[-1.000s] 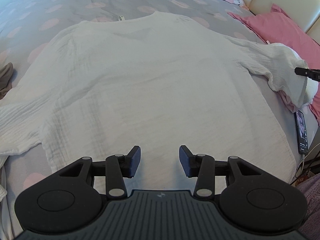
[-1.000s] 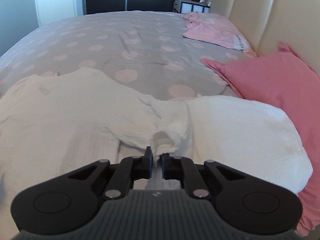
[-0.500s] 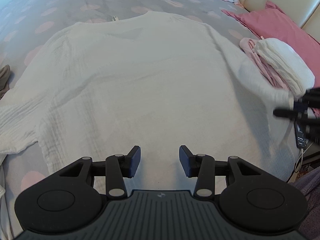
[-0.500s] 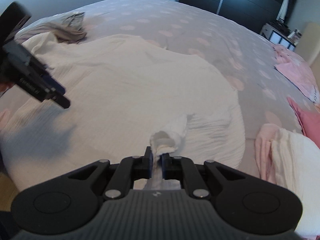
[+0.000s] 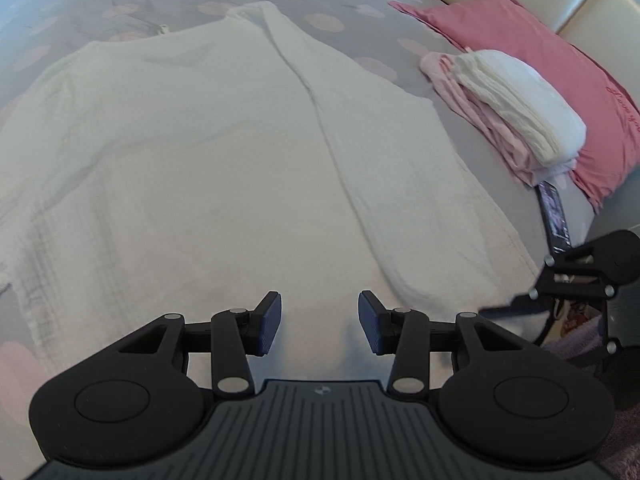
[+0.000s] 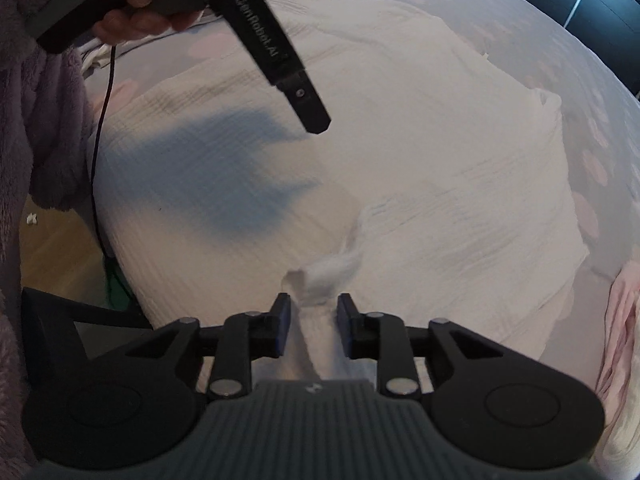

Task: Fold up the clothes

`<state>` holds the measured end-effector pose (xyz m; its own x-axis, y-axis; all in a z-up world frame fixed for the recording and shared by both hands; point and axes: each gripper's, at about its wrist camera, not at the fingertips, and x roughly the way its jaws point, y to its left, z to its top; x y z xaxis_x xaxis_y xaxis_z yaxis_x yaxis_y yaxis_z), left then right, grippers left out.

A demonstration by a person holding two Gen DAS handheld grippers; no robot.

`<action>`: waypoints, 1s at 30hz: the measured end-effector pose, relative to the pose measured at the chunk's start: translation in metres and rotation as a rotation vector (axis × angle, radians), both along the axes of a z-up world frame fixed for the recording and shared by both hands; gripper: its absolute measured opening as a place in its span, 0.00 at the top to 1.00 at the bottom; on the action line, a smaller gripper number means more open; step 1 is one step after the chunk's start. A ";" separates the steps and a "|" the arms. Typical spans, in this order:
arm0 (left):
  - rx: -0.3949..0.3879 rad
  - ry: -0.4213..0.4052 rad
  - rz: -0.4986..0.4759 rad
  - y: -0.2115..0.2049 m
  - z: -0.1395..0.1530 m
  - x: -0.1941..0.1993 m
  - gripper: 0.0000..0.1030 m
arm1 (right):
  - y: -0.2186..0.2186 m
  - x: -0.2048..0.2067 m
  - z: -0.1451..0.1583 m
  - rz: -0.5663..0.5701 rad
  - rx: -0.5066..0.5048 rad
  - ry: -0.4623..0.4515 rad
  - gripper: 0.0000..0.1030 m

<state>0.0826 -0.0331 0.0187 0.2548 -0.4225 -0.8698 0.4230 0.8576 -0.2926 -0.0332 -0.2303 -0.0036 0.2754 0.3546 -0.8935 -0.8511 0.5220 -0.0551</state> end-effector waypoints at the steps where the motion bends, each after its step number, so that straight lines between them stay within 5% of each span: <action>1: -0.013 0.002 -0.009 -0.003 -0.001 -0.003 0.58 | -0.005 0.001 0.000 -0.021 0.017 0.009 0.64; 14: -0.120 0.056 -0.077 -0.049 -0.022 -0.033 0.57 | -0.064 -0.003 -0.004 -0.311 0.189 0.033 0.51; 16: -0.120 0.069 -0.084 -0.053 -0.028 -0.035 0.59 | -0.072 0.000 -0.004 -0.381 0.228 0.032 0.39; 19: -0.105 0.078 -0.103 -0.061 -0.035 -0.039 0.71 | -0.082 0.007 -0.010 -0.496 0.240 0.037 0.37; 27: -0.079 0.080 -0.119 -0.070 -0.046 -0.046 0.88 | -0.097 0.026 -0.044 -0.681 0.224 0.153 0.45; 30: -0.082 0.067 -0.122 -0.073 -0.044 -0.047 0.91 | -0.091 0.023 -0.039 -0.654 0.230 0.135 0.68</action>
<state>0.0351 -0.1060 -0.0250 0.1401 -0.5172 -0.8443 0.5000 0.7730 -0.3905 -0.0104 -0.3212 -0.0430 0.3882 0.3382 -0.8573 -0.3503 0.9146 0.2022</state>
